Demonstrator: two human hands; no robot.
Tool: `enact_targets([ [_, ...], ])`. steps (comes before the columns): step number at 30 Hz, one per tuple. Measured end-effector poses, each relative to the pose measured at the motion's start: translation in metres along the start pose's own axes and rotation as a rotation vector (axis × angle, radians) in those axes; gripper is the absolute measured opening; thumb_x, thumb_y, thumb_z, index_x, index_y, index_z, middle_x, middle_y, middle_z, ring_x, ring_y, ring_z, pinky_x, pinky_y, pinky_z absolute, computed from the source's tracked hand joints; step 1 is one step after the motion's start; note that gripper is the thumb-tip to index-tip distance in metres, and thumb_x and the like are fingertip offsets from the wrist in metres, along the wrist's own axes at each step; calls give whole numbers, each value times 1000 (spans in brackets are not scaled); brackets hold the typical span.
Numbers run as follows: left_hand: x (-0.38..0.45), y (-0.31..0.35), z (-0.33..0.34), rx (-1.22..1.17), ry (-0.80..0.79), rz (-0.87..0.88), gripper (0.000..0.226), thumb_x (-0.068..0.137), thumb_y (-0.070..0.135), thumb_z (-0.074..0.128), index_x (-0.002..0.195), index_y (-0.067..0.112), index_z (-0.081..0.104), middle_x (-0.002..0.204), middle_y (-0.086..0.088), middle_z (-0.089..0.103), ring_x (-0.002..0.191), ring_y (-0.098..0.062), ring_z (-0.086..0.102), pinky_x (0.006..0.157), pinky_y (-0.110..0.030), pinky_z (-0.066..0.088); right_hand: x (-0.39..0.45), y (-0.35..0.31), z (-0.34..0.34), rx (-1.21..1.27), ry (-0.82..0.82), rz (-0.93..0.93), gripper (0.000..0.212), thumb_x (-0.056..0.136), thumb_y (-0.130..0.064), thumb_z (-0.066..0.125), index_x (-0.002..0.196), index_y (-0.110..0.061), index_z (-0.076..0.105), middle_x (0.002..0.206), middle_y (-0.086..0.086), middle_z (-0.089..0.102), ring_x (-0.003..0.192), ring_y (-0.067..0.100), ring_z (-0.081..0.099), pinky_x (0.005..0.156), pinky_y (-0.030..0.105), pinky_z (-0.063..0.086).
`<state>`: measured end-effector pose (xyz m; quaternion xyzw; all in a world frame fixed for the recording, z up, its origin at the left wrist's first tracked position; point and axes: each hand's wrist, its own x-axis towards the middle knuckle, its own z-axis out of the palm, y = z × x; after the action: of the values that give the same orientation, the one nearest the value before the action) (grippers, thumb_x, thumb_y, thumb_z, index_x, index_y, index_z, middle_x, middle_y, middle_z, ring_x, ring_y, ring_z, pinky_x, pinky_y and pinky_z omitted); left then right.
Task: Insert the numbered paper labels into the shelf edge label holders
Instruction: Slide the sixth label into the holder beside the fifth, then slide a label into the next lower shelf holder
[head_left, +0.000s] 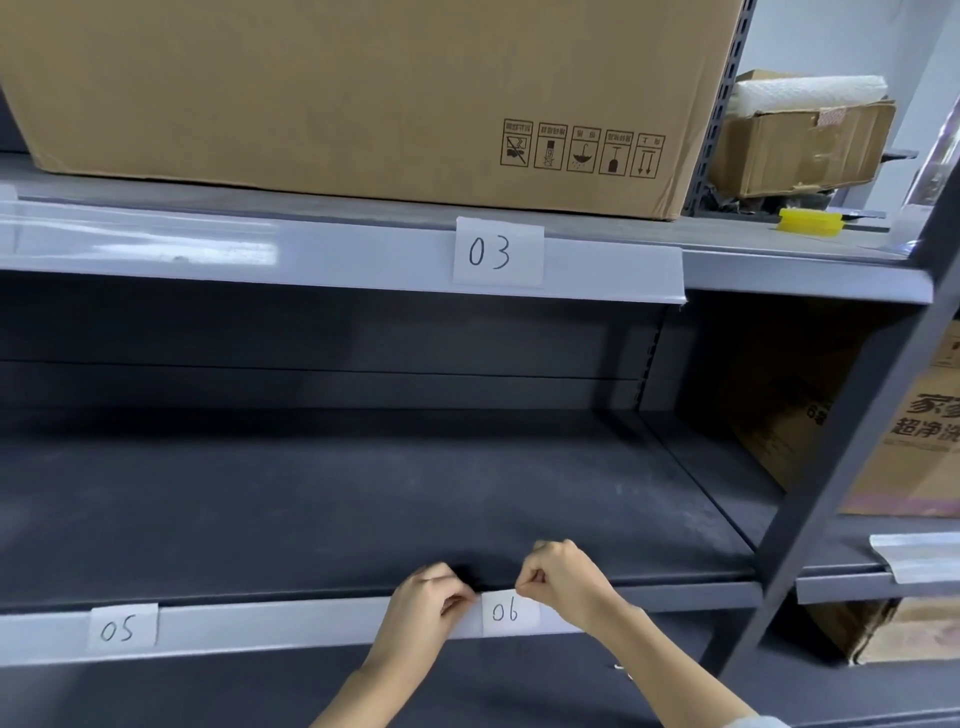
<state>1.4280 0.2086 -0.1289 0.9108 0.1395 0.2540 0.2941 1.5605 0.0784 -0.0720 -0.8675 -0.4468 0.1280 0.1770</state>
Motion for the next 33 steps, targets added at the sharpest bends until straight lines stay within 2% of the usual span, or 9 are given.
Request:
enact_targets([
  [4,-12,-8,-12,-15,97,48,11,64,12,72,73,17,72,71,13,63,78,-4,50,71,-4,39,-3,1,3,153,115,22,16,80,-9,59,85,-10,74,71,-17,46,62,8,50,70,24,46],
  [8,-21,-23,-33,61,125,56,25,60,6,82,83,12,74,81,4,74,87,-5,51,79,-14,42,-11,-2,8,192,231,66,19,82,-9,63,98,-1,70,84,4,59,77,20,60,77,28,47],
  [13,-41,-32,-57,120,137,77,33,76,25,68,104,8,70,105,-1,73,105,-7,51,95,-17,35,-30,-12,21,237,313,65,36,87,-13,60,123,-10,58,128,-1,59,119,14,55,92,11,36],
  [15,-55,-36,-65,95,121,54,34,82,30,63,108,8,68,109,0,71,102,-6,59,96,-13,36,-41,-17,32,222,336,63,38,88,-13,59,126,-11,56,135,-2,54,126,13,50,95,8,30],
  [19,-91,-40,-80,62,120,-20,48,67,0,80,113,5,65,113,-8,70,113,-6,47,96,12,18,-66,-31,55,236,384,46,35,88,-9,58,124,-11,58,137,-2,52,132,10,43,96,2,24],
  [22,-128,-38,-93,81,186,-81,48,75,4,74,121,9,60,125,-3,62,119,-2,42,98,7,20,-88,-48,66,223,340,43,41,90,-15,56,131,-14,51,143,-3,46,138,9,33,105,8,20],
  [26,-195,-27,-105,110,212,-256,53,87,18,62,137,19,42,139,12,43,130,-6,42,102,-19,35,-137,-64,89,175,165,50,53,94,-25,49,143,-17,30,151,-2,31,144,10,17,113,20,19],
  [28,-237,-18,-108,96,186,-339,52,90,19,59,138,21,40,136,19,38,129,-2,39,100,-18,36,-167,-68,104,196,107,54,55,95,-25,48,144,-16,26,153,-2,28,144,11,15,114,21,18],
  [33,-331,-13,-127,214,113,-385,51,82,19,69,130,19,51,135,10,51,126,-8,48,99,-19,38,-226,-96,137,212,47,33,53,95,-24,48,143,-15,28,152,-3,30,144,13,18,114,21,18],
])
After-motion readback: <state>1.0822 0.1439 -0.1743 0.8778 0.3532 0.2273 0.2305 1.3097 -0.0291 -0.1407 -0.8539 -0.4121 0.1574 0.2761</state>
